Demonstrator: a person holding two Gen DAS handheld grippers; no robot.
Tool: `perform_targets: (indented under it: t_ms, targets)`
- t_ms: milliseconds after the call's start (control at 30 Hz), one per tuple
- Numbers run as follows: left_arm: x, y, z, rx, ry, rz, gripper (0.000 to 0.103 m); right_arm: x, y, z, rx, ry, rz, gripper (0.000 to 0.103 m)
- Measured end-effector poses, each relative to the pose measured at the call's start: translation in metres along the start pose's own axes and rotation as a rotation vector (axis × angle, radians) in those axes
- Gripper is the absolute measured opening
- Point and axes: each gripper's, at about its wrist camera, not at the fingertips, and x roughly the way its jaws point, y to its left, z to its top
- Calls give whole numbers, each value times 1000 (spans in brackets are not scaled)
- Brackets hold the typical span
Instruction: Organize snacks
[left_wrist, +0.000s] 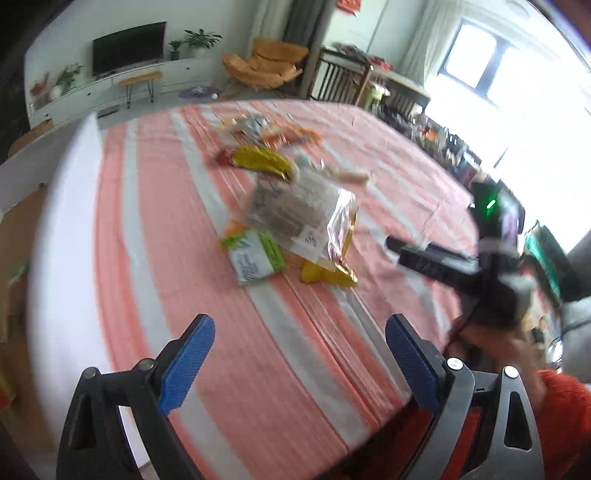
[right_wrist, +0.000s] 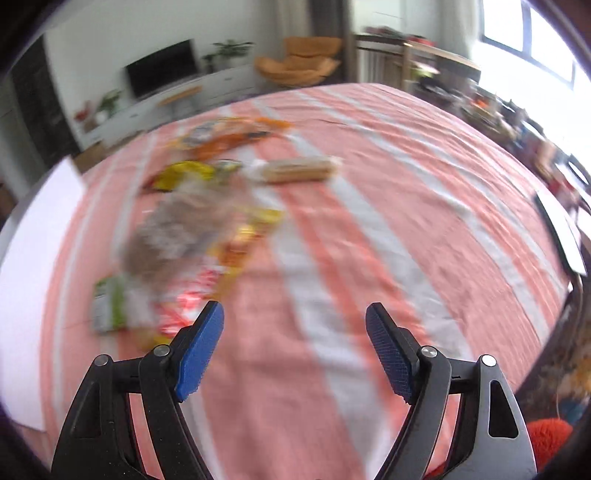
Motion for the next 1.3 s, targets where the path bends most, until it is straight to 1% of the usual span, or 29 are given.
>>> perform_targets:
  t_ms: [67, 167, 200, 267, 333, 367, 500, 567, 667, 833, 933, 1000, 1033, 1067, 1100, 1133, 1167, 1233, 1267, 1300]
  targets:
    - [35, -3, 2, 25, 21, 64, 93, 6, -15, 1, 19, 2, -31, 82]
    - [68, 6, 3, 34, 15, 144, 93, 16, -30, -1, 11, -10, -86, 82]
    - [76, 12, 4, 26, 14, 163, 93, 17, -36, -4, 31, 3, -81, 82]
    - [80, 24, -2, 5, 9, 182, 93, 23, -44, -7, 61, 20, -70, 82]
    - [86, 34, -2, -18, 5, 196, 93, 22, -47, -8, 69, 8, -69, 82]
    - [83, 36, -3, -16, -13, 201, 93, 20, -47, -10, 69, 6, -71, 82]
    - [84, 38, -7, 10, -40, 235, 93, 19, -45, -13, 58, 0, -81, 83]
    - [85, 39, -7, 16, -35, 239, 96, 20, -42, -14, 45, 4, -93, 85]
    - [88, 38, -6, 23, -15, 246, 103, 22, -37, -14, 22, 9, -116, 87]
    - [89, 37, -6, 25, -15, 248, 103, 22, -38, -14, 27, 9, -109, 88]
    - [89, 37, -5, 25, -13, 247, 103, 23, -38, -15, 21, 10, -109, 90]
    - [88, 37, -5, 19, -2, 242, 103, 23, -38, -15, 21, 10, -106, 91]
    - [86, 39, -4, 0, 8, 223, 102, 23, -38, -15, 20, 10, -105, 91]
    - [82, 42, -1, -34, 7, 176, 102, 23, -38, -15, 21, 10, -105, 91]
    - [78, 44, 3, -65, -3, 133, 102, 23, -38, -15, 21, 10, -106, 91]
    - [75, 44, 8, -90, -15, 109, 102, 23, -38, -15, 22, 9, -105, 91]
    - [75, 43, 14, -93, -20, 111, 102, 23, -38, -15, 22, 10, -105, 91]
    - [79, 37, 26, -65, -15, 145, 101, 23, -38, -15, 22, 9, -106, 91]
    - [85, 34, 33, -43, -3, 168, 100, 23, -38, -15, 21, 9, -106, 91]
    - [90, 31, 38, -27, 4, 188, 97, 23, -39, -15, 21, 8, -107, 91]
